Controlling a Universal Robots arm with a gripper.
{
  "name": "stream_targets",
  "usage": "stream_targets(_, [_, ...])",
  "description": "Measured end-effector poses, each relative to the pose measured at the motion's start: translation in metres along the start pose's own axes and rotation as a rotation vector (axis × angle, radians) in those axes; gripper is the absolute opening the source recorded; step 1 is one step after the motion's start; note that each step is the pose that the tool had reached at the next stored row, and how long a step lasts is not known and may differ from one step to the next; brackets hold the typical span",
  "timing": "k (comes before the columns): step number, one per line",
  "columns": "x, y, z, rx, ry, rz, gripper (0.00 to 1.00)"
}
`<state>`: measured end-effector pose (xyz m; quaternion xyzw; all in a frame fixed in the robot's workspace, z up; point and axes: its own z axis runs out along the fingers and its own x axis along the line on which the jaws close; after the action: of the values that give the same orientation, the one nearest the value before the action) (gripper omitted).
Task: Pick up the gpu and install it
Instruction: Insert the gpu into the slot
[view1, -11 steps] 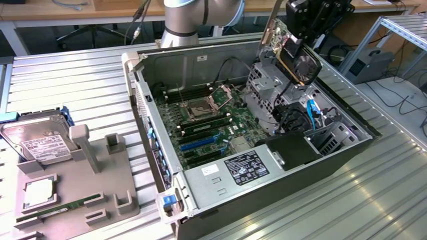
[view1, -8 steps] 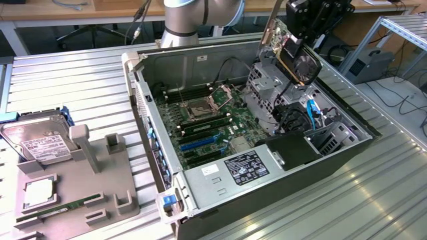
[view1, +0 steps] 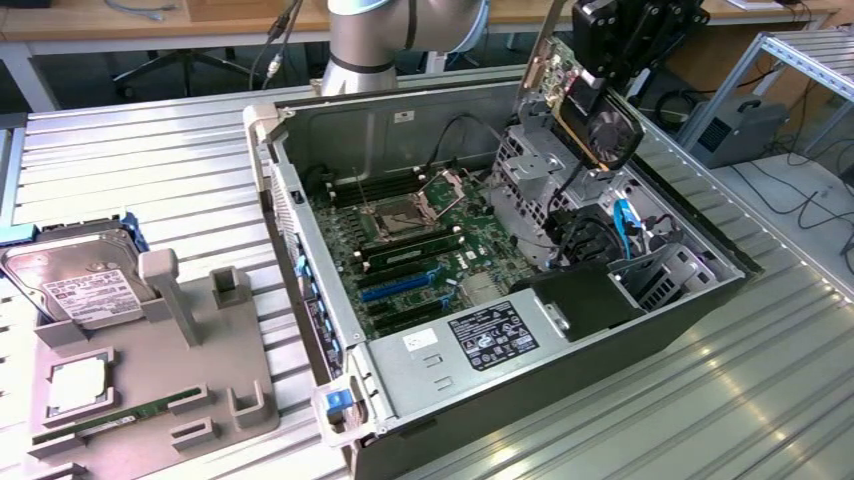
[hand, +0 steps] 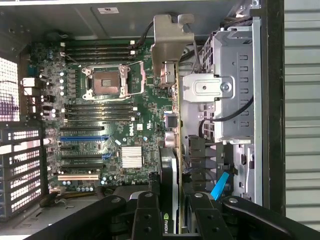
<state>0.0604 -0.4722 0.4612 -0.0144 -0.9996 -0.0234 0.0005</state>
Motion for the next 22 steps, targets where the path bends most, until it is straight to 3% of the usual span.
stream_targets(4, [0.0001, 0.0, 0.0, 0.0001, 0.0009, -0.019, 0.27])
stream_targets(5, [0.0, 0.0, 0.0, 0.0002, 0.0032, -0.069, 0.27])
stream_targets(15, [0.0, 0.0, 0.0001, 0.0018, 0.0178, -0.377, 0.27])
stream_targets(20, [0.0, 0.0, 0.0, 0.0036, 0.0232, -0.487, 0.27])
stream_targets(22, [0.0, 0.0, 0.0001, 0.0048, 0.0274, -0.575, 0.27])
